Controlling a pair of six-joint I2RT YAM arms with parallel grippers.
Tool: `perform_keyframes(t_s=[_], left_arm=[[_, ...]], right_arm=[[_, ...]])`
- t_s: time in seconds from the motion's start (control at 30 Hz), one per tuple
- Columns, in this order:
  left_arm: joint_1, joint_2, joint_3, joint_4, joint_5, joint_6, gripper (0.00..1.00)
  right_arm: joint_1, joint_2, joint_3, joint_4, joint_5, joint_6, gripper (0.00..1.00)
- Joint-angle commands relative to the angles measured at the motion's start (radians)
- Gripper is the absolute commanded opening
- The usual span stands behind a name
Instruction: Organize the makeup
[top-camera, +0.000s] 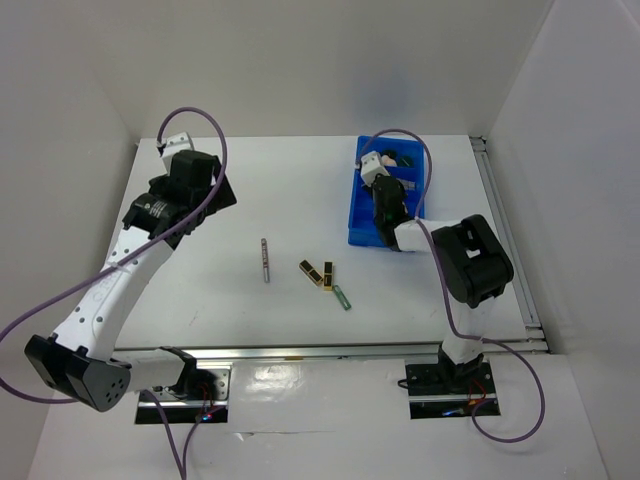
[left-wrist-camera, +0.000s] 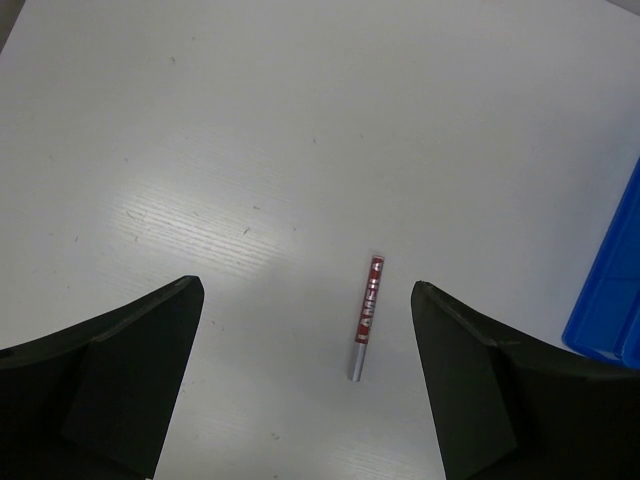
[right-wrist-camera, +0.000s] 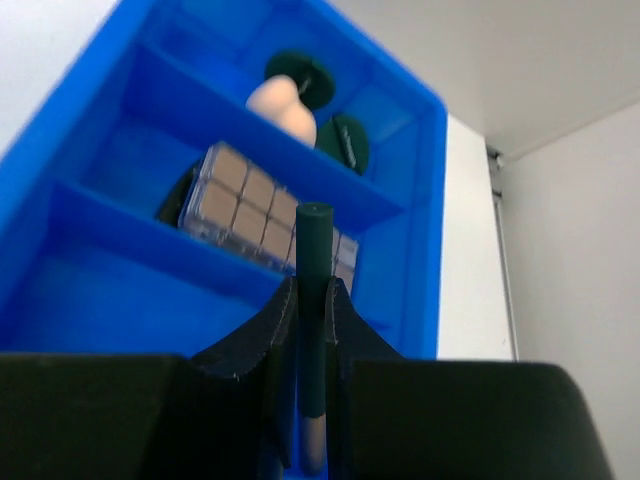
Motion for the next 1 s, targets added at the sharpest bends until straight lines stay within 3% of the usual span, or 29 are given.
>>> perform_keyframes(t_s=[0.0,0.13,0.17,0.23,0.3,0.37,0.5,0.6,0.67,0.73,0.8,0.83,0.9,0.97], left_arm=[[-0.002,0.006,0.049,0.007,-0.006,0.004,0.99],[-0.002,0.006,0.049,0.007,-0.006,0.004,0.99],[-0.002,0.006,0.049,0.007,-0.006,0.004,0.99],[-0.002,0.006,0.049,0.007,-0.006,0.004,0.99],[-0.002,-0.004,0.049,0.007,-0.006,0.004,0.99],[-0.002,-0.004,0.038,0.007,-0.006,0.004,0.99],[-0.002,-0.014,0.027,0.016,0.003,0.004,0.99],[-0.002,-0.014,0.016,0.016,0.003,0.004,0.99],[-0.002,-0.014,0.006,0.016,0.003,-0.005,0.99],[-0.002,-0.014,0.006,0.004,0.003,-0.029,0.99],[-0.002,-0.014,0.006,-0.012,-0.023,-0.055,0.99],[-0.002,-0.014,0.006,-0.024,-0.023,-0.055,0.99],[-0.002,-0.023,0.006,-0.038,-0.061,-0.092,0.99],[-0.002,-0.037,-0.004,-0.038,-0.079,-0.101,0.99]], right_arm=[[-0.007,-0.017,-0.033,0.151,0.040,0.062,0.00],[-0.016,-0.017,-0.044,0.105,0.040,0.102,0.12],[-0.016,-0.026,-0.044,0.094,0.049,0.111,0.19],[-0.016,-0.049,-0.035,0.074,0.049,0.146,0.45],[-0.025,-0.087,-0.002,-0.010,0.015,0.192,0.52],[-0.035,-0.114,0.051,-0.112,-0.029,0.261,0.67],[-0.044,-0.158,0.154,-0.240,-0.072,0.310,0.67],[-0.044,-0.169,0.282,-0.431,-0.170,0.395,0.57],[-0.021,-0.169,0.349,-0.537,-0.227,0.479,0.45],[0.010,-0.149,0.438,-0.692,-0.322,0.516,0.42],[0.074,-0.112,0.532,-0.853,-0.411,0.577,0.49],[0.102,-0.064,0.568,-0.905,-0.430,0.593,0.65],[0.189,-0.010,0.678,-1.007,-0.430,0.680,0.81],[0.252,0.075,0.746,-1.136,-0.468,0.737,0.87]])
